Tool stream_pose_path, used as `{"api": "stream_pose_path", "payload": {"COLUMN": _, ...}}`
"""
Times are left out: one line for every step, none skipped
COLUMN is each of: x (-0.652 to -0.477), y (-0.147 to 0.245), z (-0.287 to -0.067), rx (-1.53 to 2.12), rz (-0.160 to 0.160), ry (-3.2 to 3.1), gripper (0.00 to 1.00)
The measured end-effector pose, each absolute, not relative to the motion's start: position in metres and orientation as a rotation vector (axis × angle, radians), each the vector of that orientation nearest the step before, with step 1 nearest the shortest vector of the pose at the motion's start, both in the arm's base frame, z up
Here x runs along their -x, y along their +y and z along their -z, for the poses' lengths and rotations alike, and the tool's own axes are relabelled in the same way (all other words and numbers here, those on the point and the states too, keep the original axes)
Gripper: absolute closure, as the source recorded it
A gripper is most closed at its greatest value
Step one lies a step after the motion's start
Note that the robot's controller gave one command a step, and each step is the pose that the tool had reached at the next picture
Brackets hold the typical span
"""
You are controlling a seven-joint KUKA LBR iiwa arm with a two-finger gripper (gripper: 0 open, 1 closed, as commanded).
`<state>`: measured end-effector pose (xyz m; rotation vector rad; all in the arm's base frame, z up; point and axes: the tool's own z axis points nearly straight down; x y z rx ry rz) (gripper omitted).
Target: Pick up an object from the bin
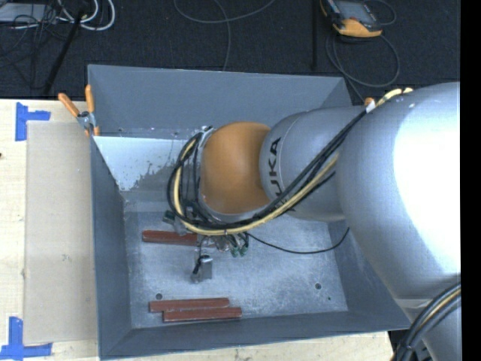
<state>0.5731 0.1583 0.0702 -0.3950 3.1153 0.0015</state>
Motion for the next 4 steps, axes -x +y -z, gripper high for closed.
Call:
{"api": "stream_pose_path", "payload": {"x": -0.609, "y": 0.151, "z": -0.070, "rx": 0.424, "rz": -0.001, "ry": 3.110, "gripper": 0.00}}
{"api": "stream_pose_path", "payload": {"x": -0.598, "y": 0.169, "z": -0.070, "rx": 0.637, "rz": -0.001, "ry": 3.076, "gripper": 0.00}}
{"api": "stream_pose_path", "payload": {"x": -0.598, "y": 0.168, "z": -0.070, "rx": 0.632, "rz": -0.002, "ry": 3.077, "gripper": 1.00}}
{"api": "stream_pose_path", "payload": {"x": -0.585, "y": 0.142, "z": -0.203, "rx": 0.939, "rz": 0.001, "ry": 2.990, "gripper": 1.00}}
